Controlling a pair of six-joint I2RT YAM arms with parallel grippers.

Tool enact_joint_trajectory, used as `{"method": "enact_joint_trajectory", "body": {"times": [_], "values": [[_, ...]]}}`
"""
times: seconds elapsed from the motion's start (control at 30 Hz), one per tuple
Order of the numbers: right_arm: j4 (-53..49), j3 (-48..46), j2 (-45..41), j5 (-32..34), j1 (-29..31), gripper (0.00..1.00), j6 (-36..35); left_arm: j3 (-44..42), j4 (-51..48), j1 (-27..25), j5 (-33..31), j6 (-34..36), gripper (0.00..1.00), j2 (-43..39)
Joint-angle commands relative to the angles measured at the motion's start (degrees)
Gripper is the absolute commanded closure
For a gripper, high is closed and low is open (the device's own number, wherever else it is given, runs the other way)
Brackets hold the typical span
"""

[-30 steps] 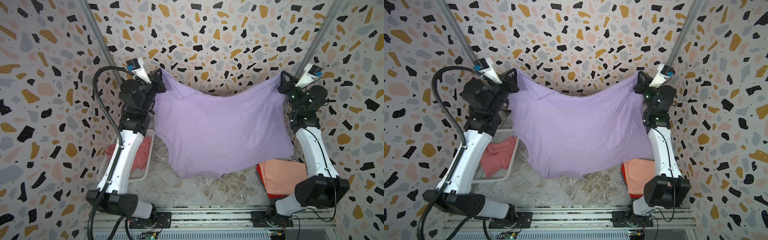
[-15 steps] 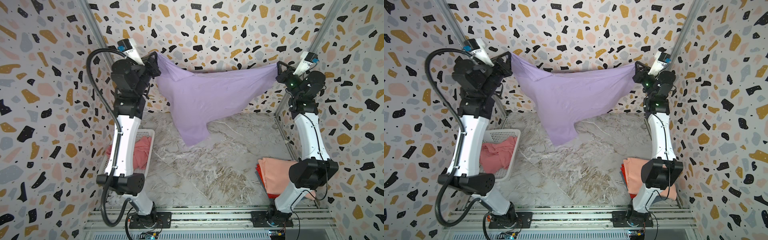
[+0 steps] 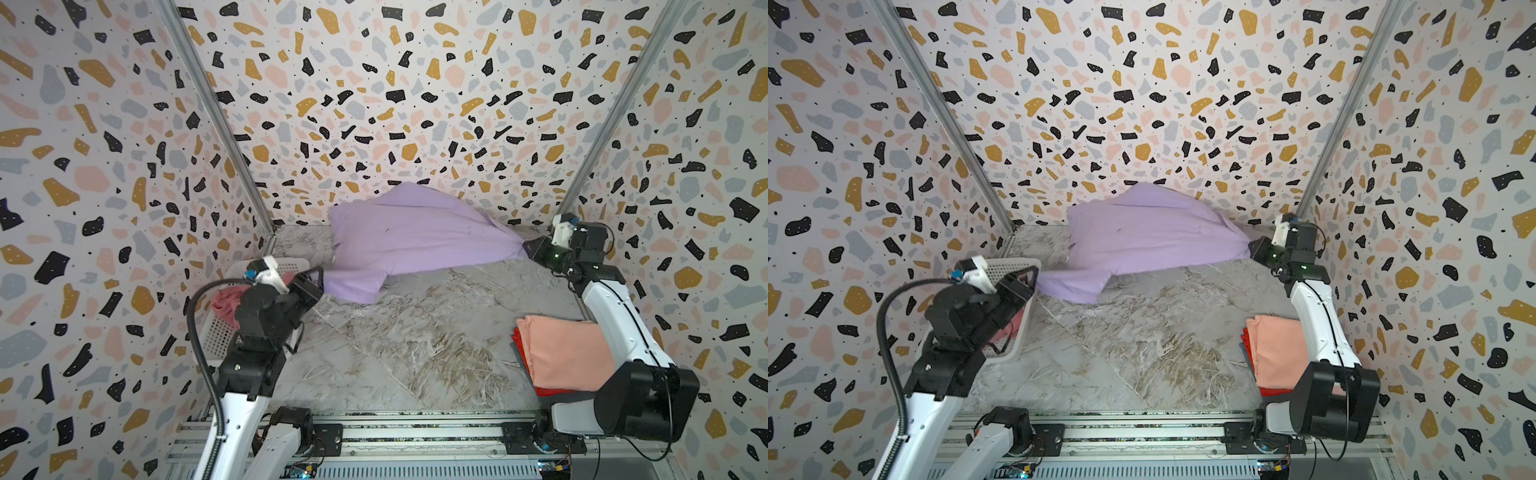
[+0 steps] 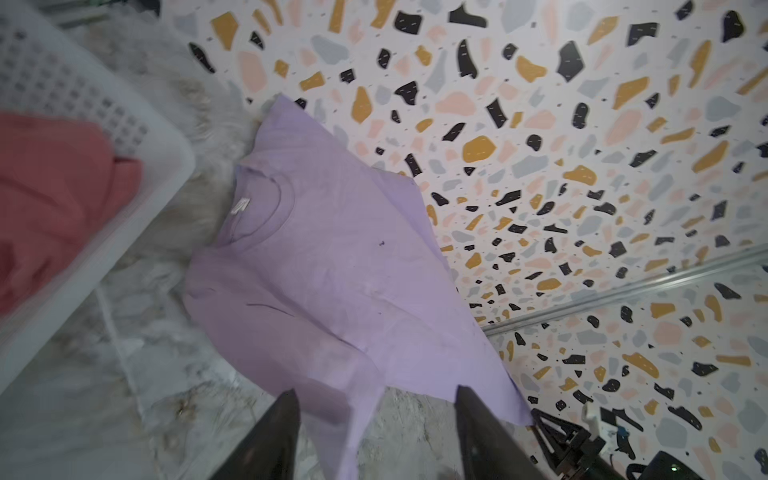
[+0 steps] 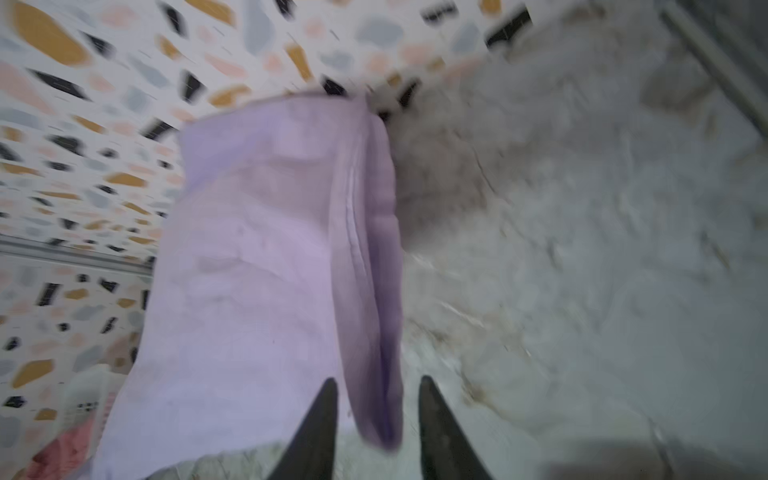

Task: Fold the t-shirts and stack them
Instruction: 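Lower the stretched shirt flat onto the table with both grippers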

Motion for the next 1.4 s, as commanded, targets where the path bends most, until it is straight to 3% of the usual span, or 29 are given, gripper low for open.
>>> {"method": "enact_joint_trajectory", "body": {"times": [0.0, 0.17, 0.3, 0.6, 0.83, 1.03, 1.23, 1.37], "values": [[-7.78, 4.03, -1.17, 4.53, -0.30, 0.54, -1.10, 4.87, 4.99, 0.27, -3.54, -4.85, 0.22, -2.05], [1.85, 5.48, -0.39, 0.15, 1.22, 0.50, 2.48, 12.83, 4.39, 0.27, 5.52, 4.55, 0.20, 13.94], [10.21, 5.32, 2.42, -1.47, 6.30, 0.49, 3.57, 14.28, 7.94, -0.02, 12.94, 10.06, 0.20, 26.03], [28.52, 10.16, 18.58, -6.92, 17.35, 0.46, 5.07, 19.02, 14.95, -1.84, 14.59, 20.52, 0.15, 50.00], [27.07, 18.04, 33.08, -6.10, 18.65, 0.45, 2.88, 25.85, 16.63, -2.62, 12.87, 23.51, 0.00, 69.88], [25.42, 16.57, 37.74, -6.13, 18.65, 0.45, 0.70, 26.87, 16.04, -3.04, 11.90, 25.09, 0.00, 79.14], [21.88, 10.95, 36.22, -3.14, 18.57, 0.45, -1.93, 25.77, 10.04, -2.98, 6.81, 31.24, 0.00, 81.07], [17.20, 6.18, 34.12, 0.56, 18.28, 0.46, -4.31, 20.89, 9.22, -2.99, 7.30, 32.12, 0.00, 80.38]]}}
